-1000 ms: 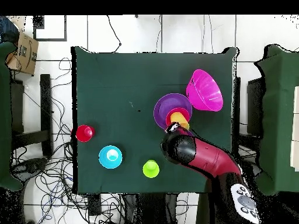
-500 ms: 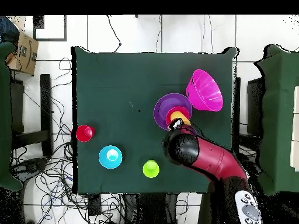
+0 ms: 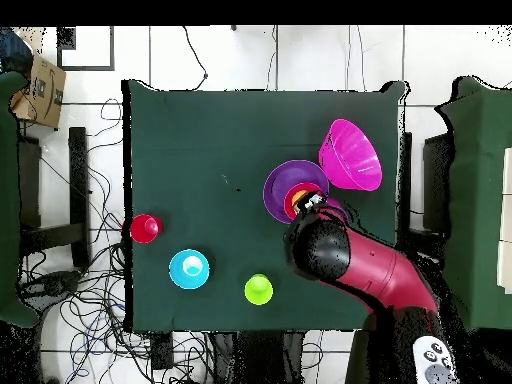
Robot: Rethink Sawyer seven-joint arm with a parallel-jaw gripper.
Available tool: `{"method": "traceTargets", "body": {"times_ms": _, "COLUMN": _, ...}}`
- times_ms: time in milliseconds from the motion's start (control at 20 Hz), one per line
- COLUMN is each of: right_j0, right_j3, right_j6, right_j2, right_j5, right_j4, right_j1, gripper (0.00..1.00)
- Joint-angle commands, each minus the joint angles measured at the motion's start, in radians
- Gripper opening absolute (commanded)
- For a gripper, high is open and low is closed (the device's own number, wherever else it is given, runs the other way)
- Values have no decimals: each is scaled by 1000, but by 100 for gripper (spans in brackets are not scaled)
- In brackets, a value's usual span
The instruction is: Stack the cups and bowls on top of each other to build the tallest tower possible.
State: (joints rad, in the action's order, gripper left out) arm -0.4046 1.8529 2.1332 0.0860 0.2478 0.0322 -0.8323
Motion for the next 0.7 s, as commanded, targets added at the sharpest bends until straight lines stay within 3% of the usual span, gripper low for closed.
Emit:
{"method": "traceTargets", "body": {"times_ms": 50, "right_j0": 20, "right_j3": -46, "right_j6": 26, "right_j2": -62, "right_j5": 28, "right_j4": 46, "right_j1": 62, "gripper": 0}}
{"method": "traceTargets", "body": {"times_ms": 700, "right_j0": 58, "right_j3": 8, "right_j6": 102, "right_j2": -49, "right_j5": -35, "right_j4": 20, "right_j1": 91, "gripper": 0}}
